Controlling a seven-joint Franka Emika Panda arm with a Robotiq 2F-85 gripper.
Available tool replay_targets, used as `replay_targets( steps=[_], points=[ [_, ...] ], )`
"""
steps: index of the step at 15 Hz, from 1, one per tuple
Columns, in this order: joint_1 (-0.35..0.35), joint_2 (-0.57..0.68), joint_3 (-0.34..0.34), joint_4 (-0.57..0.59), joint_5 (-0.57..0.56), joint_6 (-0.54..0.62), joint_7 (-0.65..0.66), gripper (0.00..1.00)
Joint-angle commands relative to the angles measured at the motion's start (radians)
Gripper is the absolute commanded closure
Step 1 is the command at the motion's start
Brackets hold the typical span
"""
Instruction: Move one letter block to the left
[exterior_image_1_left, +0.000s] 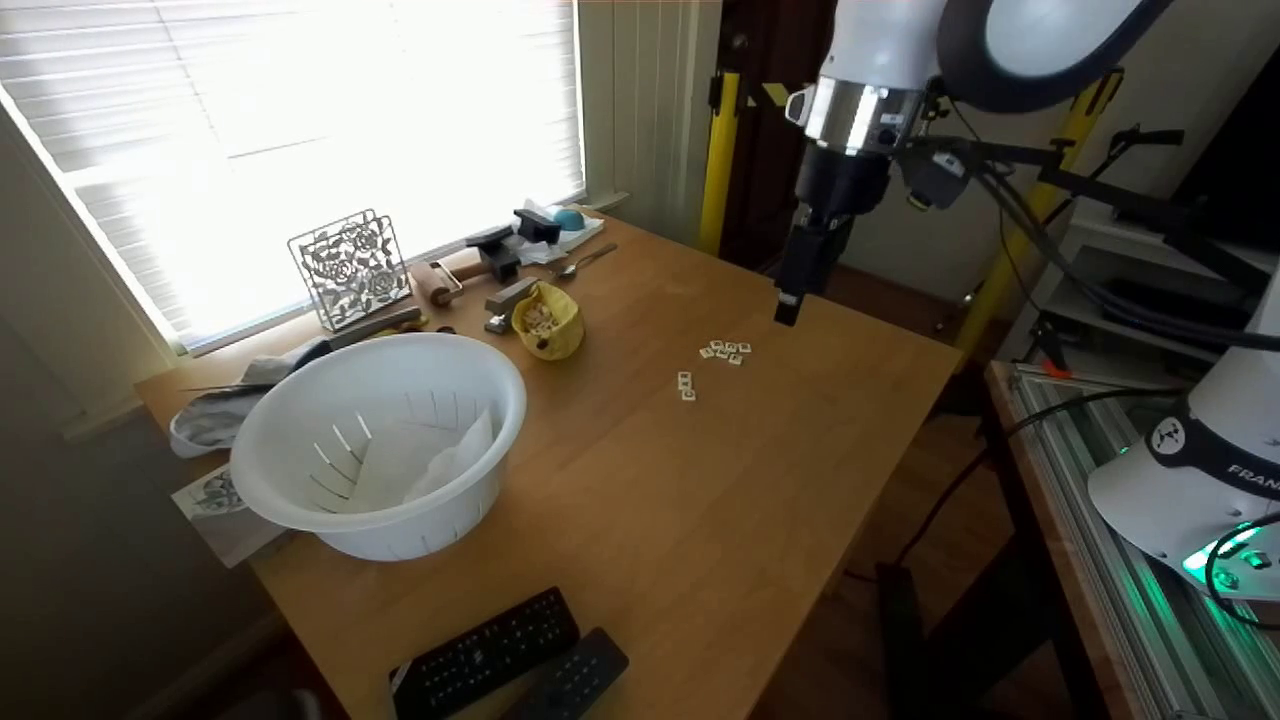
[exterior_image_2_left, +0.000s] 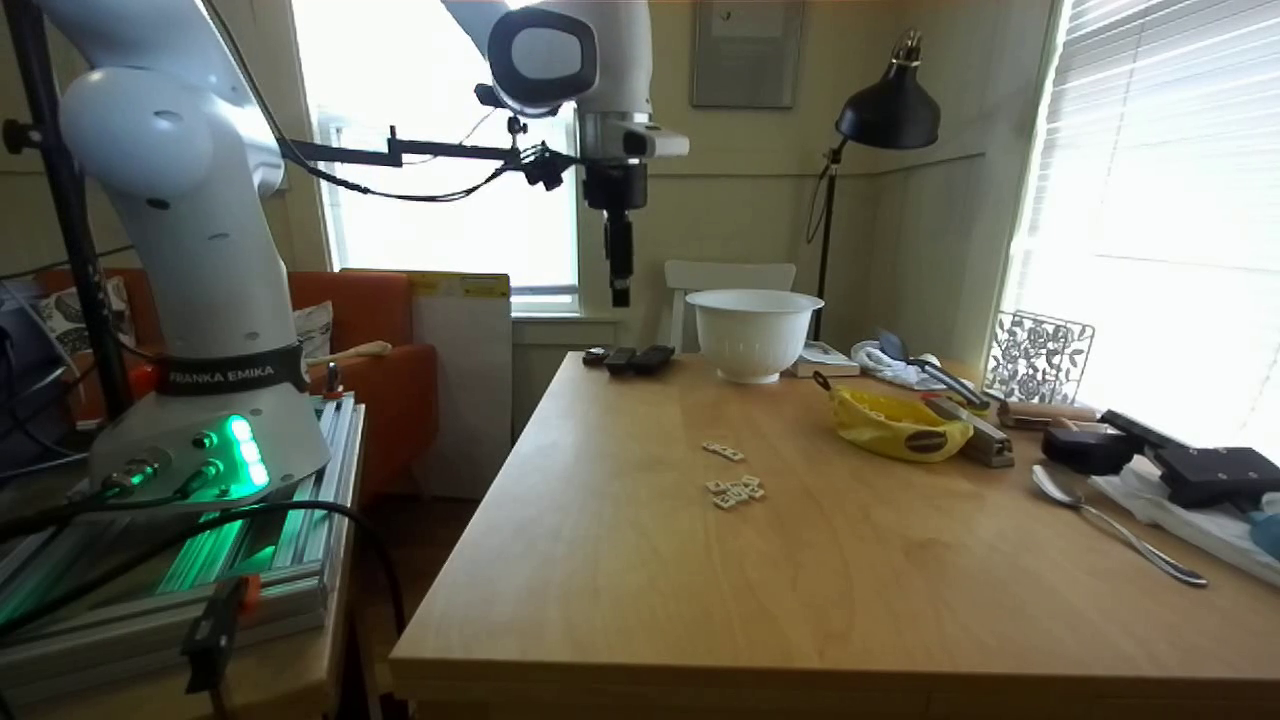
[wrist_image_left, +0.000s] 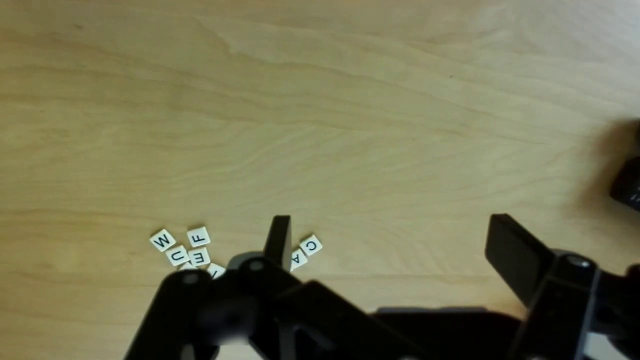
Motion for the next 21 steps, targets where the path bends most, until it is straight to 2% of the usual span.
replay_targets(
  steps=[1,5,8,15,21],
  points=[
    [-0.028,0.103,-0.020,-0.009,-0.033,0.136,0.010,0.00],
    [-0.046,0.229,-0.052,0.021,-0.044,0.252,-0.011,0.00],
    [-0.048,0.332,-0.071,0.073,-0.046,0.296,-0.015,0.00],
    [-0.039,0.536,-0.106,0.234,-0.086,0.318,-0.021,0.00],
    [-0.036,0.641,-0.148,0.302,-0.137,0.330,-0.021,0.00]
  ],
)
